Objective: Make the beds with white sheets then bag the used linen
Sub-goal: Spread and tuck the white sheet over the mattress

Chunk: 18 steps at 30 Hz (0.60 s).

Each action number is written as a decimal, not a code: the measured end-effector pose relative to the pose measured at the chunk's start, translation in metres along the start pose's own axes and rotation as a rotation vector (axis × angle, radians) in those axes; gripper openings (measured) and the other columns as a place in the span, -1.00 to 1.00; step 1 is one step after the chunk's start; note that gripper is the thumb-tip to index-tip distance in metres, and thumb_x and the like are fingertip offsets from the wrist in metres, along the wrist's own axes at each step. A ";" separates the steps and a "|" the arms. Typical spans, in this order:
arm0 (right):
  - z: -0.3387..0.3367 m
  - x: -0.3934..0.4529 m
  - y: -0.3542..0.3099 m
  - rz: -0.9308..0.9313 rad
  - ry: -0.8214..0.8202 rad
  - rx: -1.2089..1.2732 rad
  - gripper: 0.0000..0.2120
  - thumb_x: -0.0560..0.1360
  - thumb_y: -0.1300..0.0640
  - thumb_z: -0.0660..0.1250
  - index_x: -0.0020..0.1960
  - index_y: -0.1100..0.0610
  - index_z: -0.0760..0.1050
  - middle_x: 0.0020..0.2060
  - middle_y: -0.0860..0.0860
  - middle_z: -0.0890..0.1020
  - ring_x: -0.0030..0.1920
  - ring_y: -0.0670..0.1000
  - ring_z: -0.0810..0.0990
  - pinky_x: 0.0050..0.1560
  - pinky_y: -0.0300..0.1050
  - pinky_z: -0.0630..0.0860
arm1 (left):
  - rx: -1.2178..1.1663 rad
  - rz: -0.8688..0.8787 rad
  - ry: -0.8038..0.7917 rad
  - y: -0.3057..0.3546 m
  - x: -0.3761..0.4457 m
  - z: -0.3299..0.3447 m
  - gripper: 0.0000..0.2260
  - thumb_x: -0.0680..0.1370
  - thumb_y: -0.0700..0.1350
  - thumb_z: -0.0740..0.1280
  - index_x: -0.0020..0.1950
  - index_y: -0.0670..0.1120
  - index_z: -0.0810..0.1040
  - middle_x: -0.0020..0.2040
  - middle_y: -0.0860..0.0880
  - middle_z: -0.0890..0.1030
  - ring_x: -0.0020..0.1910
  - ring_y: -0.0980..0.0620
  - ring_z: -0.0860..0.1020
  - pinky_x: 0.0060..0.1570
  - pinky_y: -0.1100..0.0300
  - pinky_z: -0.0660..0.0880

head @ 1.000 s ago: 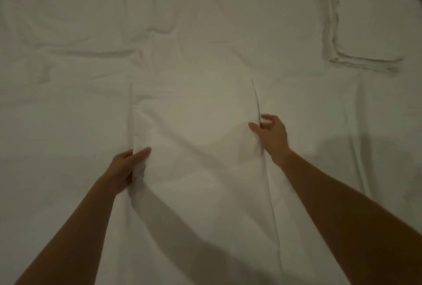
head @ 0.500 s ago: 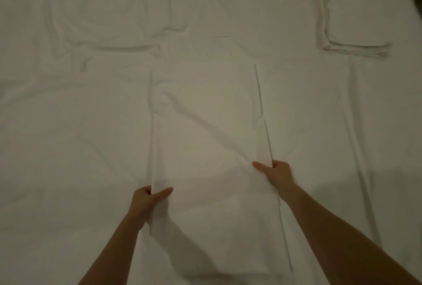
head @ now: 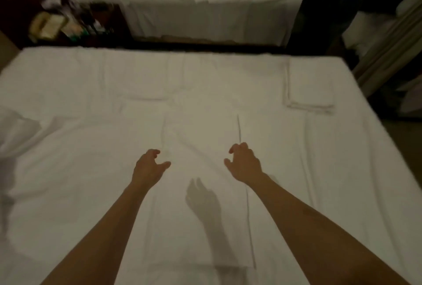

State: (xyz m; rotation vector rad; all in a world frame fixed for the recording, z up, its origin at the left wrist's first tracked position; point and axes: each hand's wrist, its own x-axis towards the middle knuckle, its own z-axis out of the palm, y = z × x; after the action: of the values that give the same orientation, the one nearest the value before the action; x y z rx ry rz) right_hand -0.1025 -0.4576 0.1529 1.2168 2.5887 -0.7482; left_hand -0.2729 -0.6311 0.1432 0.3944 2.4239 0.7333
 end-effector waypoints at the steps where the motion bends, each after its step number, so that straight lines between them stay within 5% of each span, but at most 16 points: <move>1: -0.025 -0.007 -0.012 -0.056 -0.003 -0.083 -0.67 0.59 0.00 0.19 0.28 0.16 0.37 0.24 0.09 0.38 0.24 0.11 0.43 0.17 -0.01 0.39 | -0.006 0.021 0.004 0.022 -0.010 -0.018 -0.50 0.51 -0.09 0.43 0.39 -0.18 0.40 0.34 -0.17 0.48 0.29 -0.15 0.47 0.26 0.04 0.37; 8: -0.164 -0.074 -0.083 -0.127 0.019 -0.242 -0.56 0.62 -0.09 0.10 0.37 0.18 0.30 0.31 0.12 0.39 0.31 0.15 0.39 0.26 0.06 0.32 | 0.118 0.199 -0.015 0.129 -0.094 -0.130 -0.51 0.54 -0.01 0.40 0.40 -0.17 0.39 0.37 -0.16 0.45 0.31 -0.12 0.44 0.21 0.12 0.37; 18: -0.235 -0.158 -0.163 -0.020 0.094 -0.205 -0.47 0.64 -0.10 0.04 0.49 0.19 0.19 0.42 0.17 0.33 0.37 0.19 0.34 0.35 0.13 0.27 | 0.219 0.557 0.012 0.178 -0.154 -0.231 -0.59 0.55 -0.02 0.39 0.33 -0.18 0.48 0.33 -0.16 0.50 0.26 -0.12 0.48 0.18 0.10 0.40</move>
State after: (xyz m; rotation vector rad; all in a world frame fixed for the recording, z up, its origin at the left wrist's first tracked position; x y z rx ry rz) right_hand -0.1139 -0.5298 0.4716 1.1910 2.6772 -0.4248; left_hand -0.2686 -0.6482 0.4728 1.1861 2.4272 0.6889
